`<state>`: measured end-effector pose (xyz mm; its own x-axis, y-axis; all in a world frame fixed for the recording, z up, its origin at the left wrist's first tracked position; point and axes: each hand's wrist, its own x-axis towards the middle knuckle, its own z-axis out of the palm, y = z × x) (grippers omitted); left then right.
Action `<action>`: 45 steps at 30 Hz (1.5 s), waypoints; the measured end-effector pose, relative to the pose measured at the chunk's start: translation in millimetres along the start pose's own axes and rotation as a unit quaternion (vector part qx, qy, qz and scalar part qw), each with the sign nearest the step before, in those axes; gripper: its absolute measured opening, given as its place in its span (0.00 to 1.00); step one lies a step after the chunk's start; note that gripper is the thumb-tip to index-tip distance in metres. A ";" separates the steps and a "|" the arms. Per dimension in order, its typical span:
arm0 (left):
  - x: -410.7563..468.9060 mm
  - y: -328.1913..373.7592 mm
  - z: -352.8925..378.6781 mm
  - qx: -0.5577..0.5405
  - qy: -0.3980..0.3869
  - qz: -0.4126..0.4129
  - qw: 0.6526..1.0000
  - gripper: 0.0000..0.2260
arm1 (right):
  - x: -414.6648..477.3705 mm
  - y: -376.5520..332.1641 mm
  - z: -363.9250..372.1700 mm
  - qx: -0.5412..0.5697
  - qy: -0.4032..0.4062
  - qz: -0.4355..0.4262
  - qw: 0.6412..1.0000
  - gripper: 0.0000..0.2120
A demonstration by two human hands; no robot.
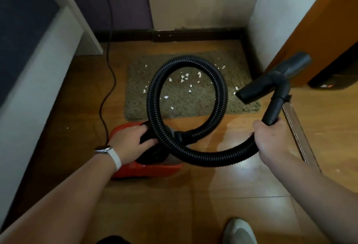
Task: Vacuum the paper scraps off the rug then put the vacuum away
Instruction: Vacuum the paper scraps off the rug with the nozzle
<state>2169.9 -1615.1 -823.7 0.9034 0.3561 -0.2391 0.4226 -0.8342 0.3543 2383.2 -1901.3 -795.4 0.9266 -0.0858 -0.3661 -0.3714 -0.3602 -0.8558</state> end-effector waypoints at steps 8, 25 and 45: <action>-26.9 -16.5 4.4 -0.027 0.035 -0.081 0.996 0.16 | -20.8 -29.4 4.9 -0.036 -0.044 -0.073 0.996 0.11; -149.3 -46.8 11.0 -0.028 0.088 -0.262 0.961 0.25 | -73.8 -109.5 102.4 -0.214 -0.204 -0.276 0.915 0.11; -120.1 -84.1 -5.4 -0.169 0.151 -0.358 0.906 0.07 | -100.5 -90.7 153.7 -0.162 -0.278 -0.241 0.916 0.09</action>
<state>2026.2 -1585.5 -819.9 0.3458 0.8966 -0.2767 0.8606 -0.1856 0.4743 2314.8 -1717.2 -737.2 0.7723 0.6090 -0.1807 0.1938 -0.4968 -0.8460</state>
